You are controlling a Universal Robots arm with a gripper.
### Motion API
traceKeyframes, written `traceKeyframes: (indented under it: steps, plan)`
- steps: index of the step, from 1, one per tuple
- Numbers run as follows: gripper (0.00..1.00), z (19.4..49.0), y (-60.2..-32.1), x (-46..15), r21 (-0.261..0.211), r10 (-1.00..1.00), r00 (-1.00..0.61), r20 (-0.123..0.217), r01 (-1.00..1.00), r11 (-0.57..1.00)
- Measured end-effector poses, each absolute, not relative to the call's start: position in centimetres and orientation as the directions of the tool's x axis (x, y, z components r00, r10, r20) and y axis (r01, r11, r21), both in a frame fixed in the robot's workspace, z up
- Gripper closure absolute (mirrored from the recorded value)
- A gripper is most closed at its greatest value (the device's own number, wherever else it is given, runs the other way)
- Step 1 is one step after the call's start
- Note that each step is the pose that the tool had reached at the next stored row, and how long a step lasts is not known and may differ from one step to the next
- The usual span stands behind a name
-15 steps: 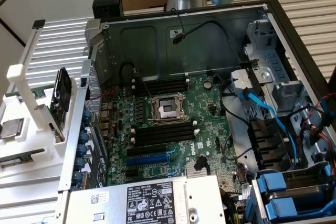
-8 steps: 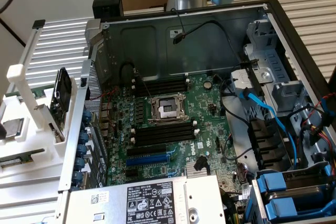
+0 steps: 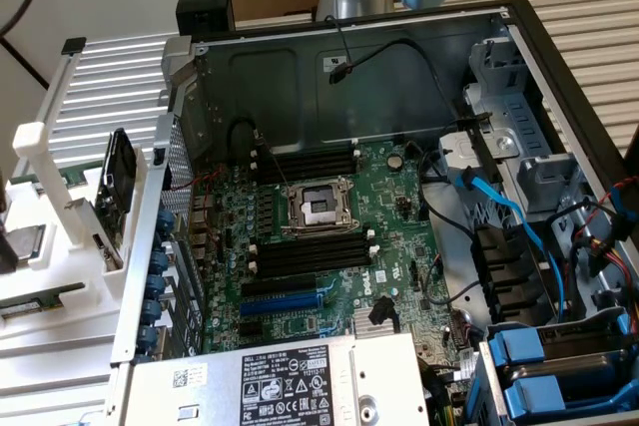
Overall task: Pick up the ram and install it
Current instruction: 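Pick up the ram and move it above insertion slot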
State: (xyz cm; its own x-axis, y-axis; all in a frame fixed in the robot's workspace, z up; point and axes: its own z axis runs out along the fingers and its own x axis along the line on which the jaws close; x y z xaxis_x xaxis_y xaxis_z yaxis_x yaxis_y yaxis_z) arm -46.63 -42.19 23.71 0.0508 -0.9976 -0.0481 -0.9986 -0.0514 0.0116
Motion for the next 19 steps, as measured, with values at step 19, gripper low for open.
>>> traceKeyframes:
  steps: [19]
  plan:
    - [0.89,22.6,-43.0,-45.3,-0.016,-0.997,0.052,-0.049,-0.999,-0.052]
